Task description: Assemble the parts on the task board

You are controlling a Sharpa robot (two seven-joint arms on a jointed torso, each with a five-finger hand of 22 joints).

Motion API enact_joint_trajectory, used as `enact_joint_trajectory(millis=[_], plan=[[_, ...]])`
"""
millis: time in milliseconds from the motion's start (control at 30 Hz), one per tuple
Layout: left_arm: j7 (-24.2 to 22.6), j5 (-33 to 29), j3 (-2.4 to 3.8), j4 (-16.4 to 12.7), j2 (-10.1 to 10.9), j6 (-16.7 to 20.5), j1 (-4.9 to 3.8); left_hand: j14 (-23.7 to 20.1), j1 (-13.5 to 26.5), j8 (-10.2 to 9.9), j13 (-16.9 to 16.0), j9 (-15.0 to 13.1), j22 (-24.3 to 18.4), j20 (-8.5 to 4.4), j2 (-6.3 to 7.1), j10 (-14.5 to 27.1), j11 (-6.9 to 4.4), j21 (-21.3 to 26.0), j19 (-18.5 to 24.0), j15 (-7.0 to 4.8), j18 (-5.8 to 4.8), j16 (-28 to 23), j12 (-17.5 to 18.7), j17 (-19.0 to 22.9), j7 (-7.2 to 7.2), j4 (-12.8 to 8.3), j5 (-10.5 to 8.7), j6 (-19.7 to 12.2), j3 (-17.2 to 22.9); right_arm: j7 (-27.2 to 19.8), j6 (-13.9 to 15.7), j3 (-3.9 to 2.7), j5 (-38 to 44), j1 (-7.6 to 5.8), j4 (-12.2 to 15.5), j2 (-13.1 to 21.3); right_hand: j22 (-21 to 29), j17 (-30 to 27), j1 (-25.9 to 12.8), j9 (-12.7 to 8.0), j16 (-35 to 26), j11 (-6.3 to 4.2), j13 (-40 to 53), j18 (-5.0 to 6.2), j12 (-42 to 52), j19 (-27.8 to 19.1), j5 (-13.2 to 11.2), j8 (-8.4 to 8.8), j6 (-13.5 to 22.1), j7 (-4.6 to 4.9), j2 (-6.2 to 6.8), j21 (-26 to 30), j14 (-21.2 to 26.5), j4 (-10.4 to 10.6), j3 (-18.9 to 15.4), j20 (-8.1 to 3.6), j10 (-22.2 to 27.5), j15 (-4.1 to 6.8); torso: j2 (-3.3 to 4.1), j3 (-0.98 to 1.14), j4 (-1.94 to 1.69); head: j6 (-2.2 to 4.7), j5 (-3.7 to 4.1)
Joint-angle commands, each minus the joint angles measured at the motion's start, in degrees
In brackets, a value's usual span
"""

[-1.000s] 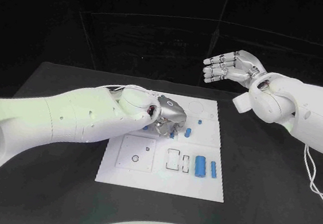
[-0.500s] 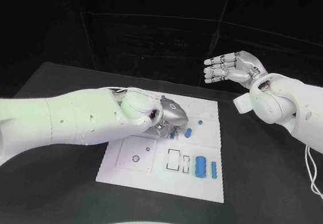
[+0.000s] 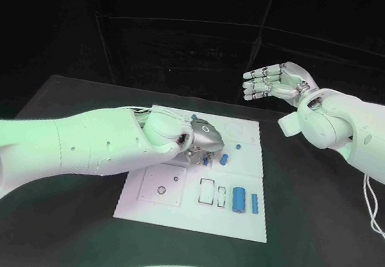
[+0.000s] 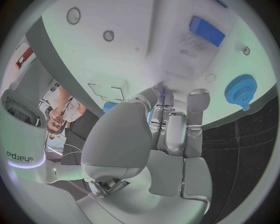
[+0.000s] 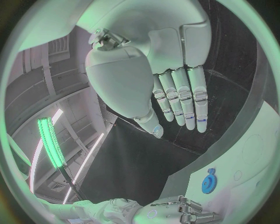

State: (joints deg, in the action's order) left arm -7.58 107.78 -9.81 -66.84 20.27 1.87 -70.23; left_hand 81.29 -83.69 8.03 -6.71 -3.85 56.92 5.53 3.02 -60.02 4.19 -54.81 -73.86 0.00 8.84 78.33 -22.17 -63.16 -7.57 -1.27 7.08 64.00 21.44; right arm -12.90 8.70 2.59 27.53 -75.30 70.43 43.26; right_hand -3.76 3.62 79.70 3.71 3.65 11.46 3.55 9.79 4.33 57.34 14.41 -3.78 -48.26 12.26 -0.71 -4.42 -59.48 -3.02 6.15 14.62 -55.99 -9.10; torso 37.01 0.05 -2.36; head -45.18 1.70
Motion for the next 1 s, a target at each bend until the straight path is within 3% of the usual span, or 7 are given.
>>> enact_joint_trajectory(millis=[33,267,667,1000], plan=[[0.50,2.66,-0.86,0.82,0.72,-0.76,0.94,0.26,0.09,-0.42,0.30,-0.09,0.52,0.09,-0.58,-0.66,-0.08,-0.52,-0.57,-0.35,-0.93,0.37,0.49,0.09,-0.11,-0.30,0.32,0.41,1.45,-0.35,-0.29,-0.04,0.01,-0.12,0.16,0.03,-0.01,-0.05,0.12,0.05,0.07,-0.26,0.01,0.73,0.28,0.36,0.16,-0.35,-0.19,1.95,-0.48,0.21,-0.13,-0.31,-0.07,0.09,0.09,0.32,0.05,-0.02,0.02,0.18,-0.10],[-0.19,2.65,-0.85,0.43,1.42,3.48,0.92,0.80,1.14,-1.09,0.79,-0.29,2.85,-0.07,0.40,-3.25,-0.26,-2.83,-1.70,-0.55,-1.35,0.44,2.45,0.25,-0.08,-1.02,0.26,1.88,5.12,-0.38,-0.29,-0.04,0.01,-0.12,0.14,0.02,-0.01,-0.05,-0.02,0.04,0.06,-0.25,0.01,0.72,0.29,0.38,0.14,-0.34,-0.15,1.97,-0.53,0.25,-0.13,-0.25,-0.11,0.09,0.09,0.31,0.04,-0.04,-0.03,0.15,-0.08],[-0.45,1.93,-0.78,-1.58,3.55,7.62,0.75,0.92,1.74,-1.16,0.75,-0.39,3.59,-0.18,0.70,-4.09,-0.43,-3.55,-2.04,-0.64,-1.48,0.42,2.88,0.41,0.02,-1.03,0.21,2.45,5.83,-0.49,-0.29,-0.04,0.01,-0.11,-0.06,-0.04,-0.01,-0.06,-0.16,0.03,0.05,-0.24,0.01,0.72,0.29,0.41,0.08,-0.32,-0.16,1.98,-0.56,0.30,-0.12,-0.21,-0.15,0.10,0.10,0.30,0.04,-0.02,-0.06,0.32,-0.22],[0.23,-0.45,-0.54,-3.55,5.46,9.01,0.36,0.93,2.47,-1.25,0.71,-0.44,3.90,-0.22,1.15,-4.45,-0.49,-3.81,-2.17,-0.68,-1.54,0.34,3.22,0.66,0.08,-0.81,0.09,2.72,5.88,-0.55,-0.28,-0.04,0.01,-0.11,-0.18,-0.04,0.00,-0.06,-0.39,0.01,0.03,-0.22,0.00,0.71,0.30,0.45,-0.28,-0.28,-0.11,2.00,-0.60,0.40,-0.11,-0.14,-0.25,0.11,0.13,0.28,0.05,-0.01,0.00,0.50,-0.37]])
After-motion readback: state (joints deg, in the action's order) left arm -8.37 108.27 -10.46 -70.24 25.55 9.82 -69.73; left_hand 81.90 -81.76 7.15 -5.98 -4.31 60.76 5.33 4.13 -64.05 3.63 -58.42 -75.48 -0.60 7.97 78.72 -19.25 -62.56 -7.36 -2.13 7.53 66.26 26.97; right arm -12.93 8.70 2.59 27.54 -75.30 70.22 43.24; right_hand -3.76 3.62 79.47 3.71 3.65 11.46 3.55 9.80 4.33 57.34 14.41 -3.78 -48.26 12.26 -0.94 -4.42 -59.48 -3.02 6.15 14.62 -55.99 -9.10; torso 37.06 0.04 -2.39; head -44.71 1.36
